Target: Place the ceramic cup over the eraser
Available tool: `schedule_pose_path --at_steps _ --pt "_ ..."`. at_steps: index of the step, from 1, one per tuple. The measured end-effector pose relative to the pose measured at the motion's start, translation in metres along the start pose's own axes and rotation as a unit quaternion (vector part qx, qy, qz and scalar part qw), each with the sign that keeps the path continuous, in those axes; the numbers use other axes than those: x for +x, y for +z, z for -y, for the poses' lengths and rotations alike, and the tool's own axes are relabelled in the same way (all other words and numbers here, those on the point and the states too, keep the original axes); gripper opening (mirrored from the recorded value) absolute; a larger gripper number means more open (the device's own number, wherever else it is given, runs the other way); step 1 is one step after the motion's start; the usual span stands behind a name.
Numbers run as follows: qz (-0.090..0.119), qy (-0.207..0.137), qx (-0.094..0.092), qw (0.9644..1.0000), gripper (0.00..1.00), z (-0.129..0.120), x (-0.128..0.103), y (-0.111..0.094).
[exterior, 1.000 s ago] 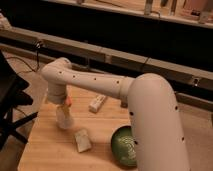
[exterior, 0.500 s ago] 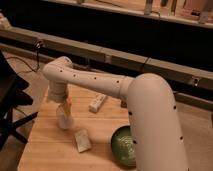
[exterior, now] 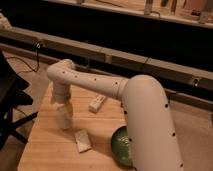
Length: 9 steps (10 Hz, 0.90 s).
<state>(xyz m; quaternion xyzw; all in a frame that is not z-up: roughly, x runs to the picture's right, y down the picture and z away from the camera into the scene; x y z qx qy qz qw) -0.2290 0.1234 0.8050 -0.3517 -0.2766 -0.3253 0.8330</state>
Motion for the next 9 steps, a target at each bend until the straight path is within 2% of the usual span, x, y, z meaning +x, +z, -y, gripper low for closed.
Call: schedule_pose_path --at_steps 1,3,5,6,7,9 --pt "0.004 0.0 -0.002 1.0 0.64 0.0 0.0 0.003" --pt "0.008 -0.003 -0.008 0.9999 0.39 0.001 -0.003 0.007" --pt "0.005 -0.007 -0.008 0.9999 0.17 0.0 -0.006 0.005" --pt "0.006 -0.008 0.003 0.9999 0.07 0.001 -0.009 -0.005" --pt "0.008 -0.009 0.02 0.9997 0.0 0.001 -0.013 -0.024" --pt "0.009 -0.012 0.044 0.9989 0.0 0.002 -0.02 -0.058"
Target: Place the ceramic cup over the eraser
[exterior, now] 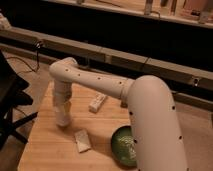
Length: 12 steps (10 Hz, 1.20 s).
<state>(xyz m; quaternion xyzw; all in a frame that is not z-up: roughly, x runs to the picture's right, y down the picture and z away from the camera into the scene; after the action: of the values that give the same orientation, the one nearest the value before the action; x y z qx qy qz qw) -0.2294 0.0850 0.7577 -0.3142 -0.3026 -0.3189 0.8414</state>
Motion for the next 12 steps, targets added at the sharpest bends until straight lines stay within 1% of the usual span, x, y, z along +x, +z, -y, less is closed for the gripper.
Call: schedule_pose_path --at_steps 1,2,4,7,9,11,12 --pt "-0.003 -0.002 0.012 0.9999 0.0 0.002 -0.003 -0.02" --pt "-0.008 -0.004 0.019 0.9998 0.0 0.001 -0.004 -0.038" --pt "-0.019 -0.002 0.03 0.9994 0.0 -0.004 0.0 -0.057" --pt "-0.03 0.005 0.033 0.999 0.0 -0.008 0.004 -0.065" --pt "-0.037 0.013 0.03 0.9988 0.0 -0.011 0.009 -0.073" --pt "-0.046 0.024 0.027 0.9983 0.0 -0.016 0.018 -0.089" --pt "-0.048 0.031 0.03 0.9979 0.0 -0.019 0.023 -0.096"
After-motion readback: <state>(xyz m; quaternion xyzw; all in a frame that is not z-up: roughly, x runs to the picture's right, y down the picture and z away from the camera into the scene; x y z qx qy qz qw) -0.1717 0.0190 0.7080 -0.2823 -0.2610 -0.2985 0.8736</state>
